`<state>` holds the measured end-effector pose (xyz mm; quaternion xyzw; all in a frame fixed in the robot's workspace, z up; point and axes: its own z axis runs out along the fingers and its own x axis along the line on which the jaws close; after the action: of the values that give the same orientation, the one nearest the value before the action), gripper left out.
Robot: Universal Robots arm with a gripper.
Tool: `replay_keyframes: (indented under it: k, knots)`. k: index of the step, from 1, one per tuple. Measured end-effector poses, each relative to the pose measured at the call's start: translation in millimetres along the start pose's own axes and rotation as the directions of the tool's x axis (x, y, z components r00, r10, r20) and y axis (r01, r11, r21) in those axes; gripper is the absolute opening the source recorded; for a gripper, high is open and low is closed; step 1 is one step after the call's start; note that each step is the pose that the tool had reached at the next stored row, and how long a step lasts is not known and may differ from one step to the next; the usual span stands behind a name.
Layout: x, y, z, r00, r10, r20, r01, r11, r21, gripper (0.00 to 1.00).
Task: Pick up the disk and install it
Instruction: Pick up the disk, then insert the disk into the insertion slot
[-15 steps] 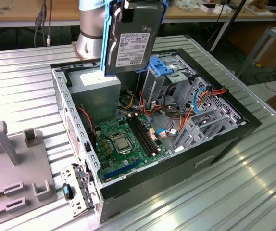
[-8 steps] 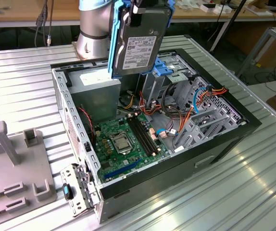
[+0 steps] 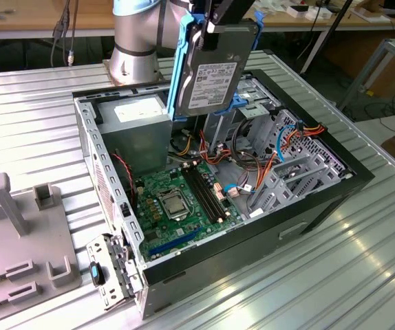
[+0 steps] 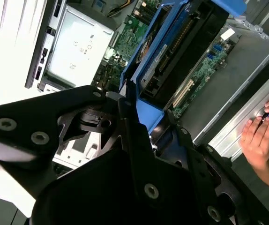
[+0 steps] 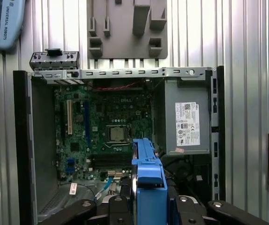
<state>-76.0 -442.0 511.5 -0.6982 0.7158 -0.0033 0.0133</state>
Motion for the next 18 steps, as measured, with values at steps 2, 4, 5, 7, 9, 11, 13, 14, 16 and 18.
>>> replay_keyframes:
  k: [2,4,5,7,9,11,13,14,16,18]
  knots:
    - [0.0,0.0,0.1,1.0,0.0,0.0001,0.0,1.0,0.0,0.37]
    - [0.0,0.0,0.1,1.0,0.0,0.0001,0.0,1.0,0.0,0.37]
    - [0.0,-0.1,0.1,1.0,0.0,0.0001,0.0,1.0,0.0,0.37]
    - [0.0,-0.1,0.1,1.0,0.0,0.0002,0.0,1.0,0.0001,0.37]
    - [0.0,-0.1,0.1,1.0,0.0,0.0001,0.0,1.0,0.0,0.37]
    - [0.0,-0.1,0.1,1.0,0.0,0.0002,0.0,1.0,0.0,0.37]
    - [0.0,-0.2,0.1,1.0,0.0,0.0001,0.0,1.0,0.0,0.37]
    - [0.0,-0.2,0.1,1.0,0.0,0.0001,0.0,1.0,0.0,0.37]
    - [0.0,-0.2,0.1,1.0,0.0,0.0002,0.0,1.0,0.0,0.37]
    - [0.0,-0.3,0.1,1.0,0.0,0.0001,0.0,1.0,0.0,0.37]
